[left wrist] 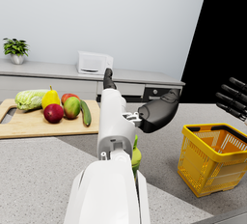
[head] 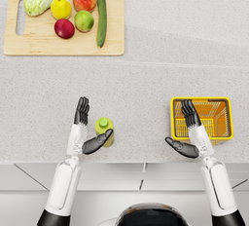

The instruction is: Pick up the green tea and place it into the yellow basket

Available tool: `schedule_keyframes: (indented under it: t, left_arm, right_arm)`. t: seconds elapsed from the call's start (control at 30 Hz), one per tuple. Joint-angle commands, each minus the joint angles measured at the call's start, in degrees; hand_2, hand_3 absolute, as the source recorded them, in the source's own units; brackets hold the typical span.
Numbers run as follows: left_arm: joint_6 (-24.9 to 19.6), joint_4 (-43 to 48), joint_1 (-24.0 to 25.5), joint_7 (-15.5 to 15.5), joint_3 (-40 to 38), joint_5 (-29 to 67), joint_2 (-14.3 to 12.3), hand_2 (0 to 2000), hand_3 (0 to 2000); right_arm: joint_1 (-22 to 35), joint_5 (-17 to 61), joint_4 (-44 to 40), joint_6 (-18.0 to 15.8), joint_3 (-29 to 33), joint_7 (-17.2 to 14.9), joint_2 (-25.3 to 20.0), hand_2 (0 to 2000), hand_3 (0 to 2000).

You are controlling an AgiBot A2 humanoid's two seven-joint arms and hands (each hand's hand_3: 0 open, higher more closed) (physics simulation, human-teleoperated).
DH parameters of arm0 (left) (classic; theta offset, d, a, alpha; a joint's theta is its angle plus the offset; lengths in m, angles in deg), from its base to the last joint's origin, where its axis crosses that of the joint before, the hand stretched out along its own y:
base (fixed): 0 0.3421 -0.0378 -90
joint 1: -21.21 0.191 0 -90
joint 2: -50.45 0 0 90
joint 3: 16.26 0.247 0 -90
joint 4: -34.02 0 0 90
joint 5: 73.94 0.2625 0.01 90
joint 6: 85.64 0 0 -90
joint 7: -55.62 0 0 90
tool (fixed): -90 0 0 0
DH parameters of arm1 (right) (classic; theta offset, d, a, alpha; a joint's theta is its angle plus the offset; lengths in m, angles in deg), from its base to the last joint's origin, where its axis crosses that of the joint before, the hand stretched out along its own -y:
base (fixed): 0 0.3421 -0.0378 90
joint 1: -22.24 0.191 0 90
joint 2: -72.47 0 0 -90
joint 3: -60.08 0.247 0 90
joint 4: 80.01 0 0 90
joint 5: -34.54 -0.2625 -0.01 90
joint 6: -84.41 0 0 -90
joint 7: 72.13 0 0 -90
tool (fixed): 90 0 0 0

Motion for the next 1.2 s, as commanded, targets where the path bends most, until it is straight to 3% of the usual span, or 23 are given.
schedule_keyframes:
  t: [0.03, 0.37, 0.47, 0.6, 0.77, 0.93, 1.2]
  left_arm:
    - [0.0, 0.0, 0.0, 0.0, 0.0, 0.0, 0.0, 0, 0]
    - [0.0, -0.9, -0.1, 0.0, 1.7, 0.0, -0.1, 0, 0]
    - [-3.6, 3.5, -0.4, -3.6, -2.7, 0.0, -0.8, 0, 0]
    - [-5.2, 6.1, 1.6, -5.2, -5.7, 0.0, -0.6, 0, 0]
    - [-5.7, 6.6, 3.9, -5.7, -4.8, 12.7, -0.5, 0, 0]
    - [-5.8, 0.3, 3.6, -5.7, -2.3, 23.6, -1.3, 0, 0]
    - [-5.8, -14.5, 1.9, -5.8, 2.9, 26.7, -3.3, 0, 0]
  right_arm:
    - [0.0, 0.0, 0.0, 0.0, 0.0, 0.0, 0.0, 0, 0]
    - [0.1, 0.0, -0.9, 0.0, -1.7, 0.0, -0.1, 0, 0]
    - [1.0, 0.0, 4.0, 3.6, 3.1, 3.7, -1.0, 0, 0]
    - [-1.8, 0.0, 8.2, 5.2, 9.3, 5.2, -0.8, 0, 0]
    - [-6.0, 12.7, 10.2, 5.6, 14.0, 5.7, -1.1, 0, 0]
    - [-4.1, 21.9, 8.8, 5.7, 13.6, 5.8, -1.7, 0, 0]
    - [-4.9, 24.2, 9.1, 5.7, 12.9, 5.8, -2.4, 0, 0]
